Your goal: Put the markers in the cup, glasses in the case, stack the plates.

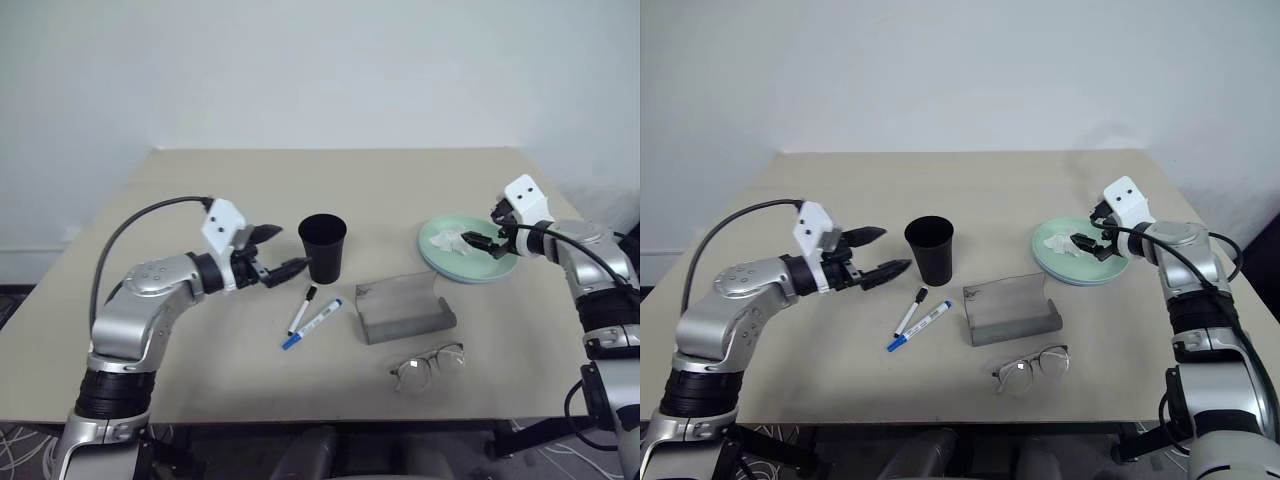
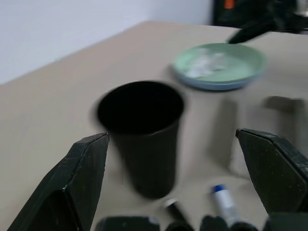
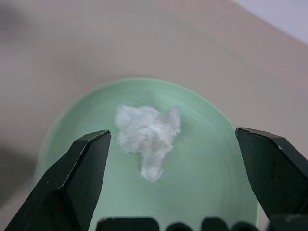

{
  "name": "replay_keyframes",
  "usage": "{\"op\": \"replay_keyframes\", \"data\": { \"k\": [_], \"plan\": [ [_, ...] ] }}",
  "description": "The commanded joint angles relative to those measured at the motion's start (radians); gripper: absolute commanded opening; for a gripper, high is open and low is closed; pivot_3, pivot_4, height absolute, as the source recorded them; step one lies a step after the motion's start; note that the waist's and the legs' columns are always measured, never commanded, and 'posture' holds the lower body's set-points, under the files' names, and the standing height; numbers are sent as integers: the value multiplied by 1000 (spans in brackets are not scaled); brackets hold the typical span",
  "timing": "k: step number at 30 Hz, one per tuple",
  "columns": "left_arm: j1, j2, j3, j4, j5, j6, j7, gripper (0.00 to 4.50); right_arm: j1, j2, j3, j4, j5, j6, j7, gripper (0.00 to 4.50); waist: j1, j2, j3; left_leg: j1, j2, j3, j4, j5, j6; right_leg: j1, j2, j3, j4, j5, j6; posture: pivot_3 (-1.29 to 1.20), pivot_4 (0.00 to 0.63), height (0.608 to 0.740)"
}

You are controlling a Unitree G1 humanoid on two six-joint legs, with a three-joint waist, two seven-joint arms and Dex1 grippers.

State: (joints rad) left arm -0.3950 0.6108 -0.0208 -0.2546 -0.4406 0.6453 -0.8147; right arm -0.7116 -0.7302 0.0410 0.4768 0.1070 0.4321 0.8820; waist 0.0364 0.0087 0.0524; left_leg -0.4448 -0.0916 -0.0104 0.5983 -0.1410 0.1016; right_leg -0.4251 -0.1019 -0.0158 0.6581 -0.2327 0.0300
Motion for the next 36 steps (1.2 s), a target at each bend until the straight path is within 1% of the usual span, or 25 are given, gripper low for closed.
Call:
{"op": "replay_keyframes", "data": {
  "k": [1,5,8,12,14,16,19,26,31,36],
  "plan": [
    [-86,-9,-103,-85,7,60,-13,4500,36,-73,-61,-183,116,57,162,4487,-1,0,0,0,0,0,0,0,0,0,0,0,0,-1,2,0,0,722],
    [-200,-31,-221,-84,31,138,-18,4500,87,-151,-78,-278,184,93,291,4487,-5,0,0,0,1,0,1,0,0,0,-1,0,0,-2,3,0,0,722],
    [-297,-66,-310,-42,72,171,-18,4500,129,-212,-89,-328,229,85,397,4487,-5,0,0,0,1,0,4,0,0,1,-1,0,0,-2,3,0,0,722],
    [-420,-143,-441,18,120,237,-21,4500,167,-305,-88,-374,285,70,569,4487,-5,0,1,-2,2,-1,10,-1,2,4,-2,-1,0,-2,4,0,0,722],
    [-454,-168,-481,36,136,265,-20,4500,169,-328,-87,-384,301,73,612,4487,-7,0,1,-3,2,-1,11,-2,3,4,-3,0,-1,-3,5,0,0,722],
    [-515,-212,-573,61,166,316,-25,4500,158,-349,-82,-386,306,56,655,4487,-7,0,1,-3,2,-1,12,-2,4,5,-4,1,-1,-3,5,0,0,722],
    [-581,-277,-673,111,202,368,-26,4500,132,-349,-71,-367,292,38,663,4487,-6,0,1,-4,2,-1,12,-2,4,4,-6,0,0,-3,5,0,0,722],
    [-654,-392,-807,228,259,442,-22,4500,142,-345,-63,-358,278,14,658,4487,-6,2,2,-5,2,-1,12,-2,4,3,-8,-2,0,-3,5,0,0,722],
    [-671,-437,-863,254,278,486,-20,4500,151,-348,-64,-354,278,2,663,4487,-6,2,2,-6,2,-1,13,-3,5,3,-10,-5,-1,-3,5,0,0,722],
    [-676,-487,-878,266,284,515,-15,4500,167,-346,-67,-353,275,-10,655,4487,-6,2,2,-7,2,-2,15,-4,6,3,-10,-6,-1,-3,6,0,0,722]
  ]
}}
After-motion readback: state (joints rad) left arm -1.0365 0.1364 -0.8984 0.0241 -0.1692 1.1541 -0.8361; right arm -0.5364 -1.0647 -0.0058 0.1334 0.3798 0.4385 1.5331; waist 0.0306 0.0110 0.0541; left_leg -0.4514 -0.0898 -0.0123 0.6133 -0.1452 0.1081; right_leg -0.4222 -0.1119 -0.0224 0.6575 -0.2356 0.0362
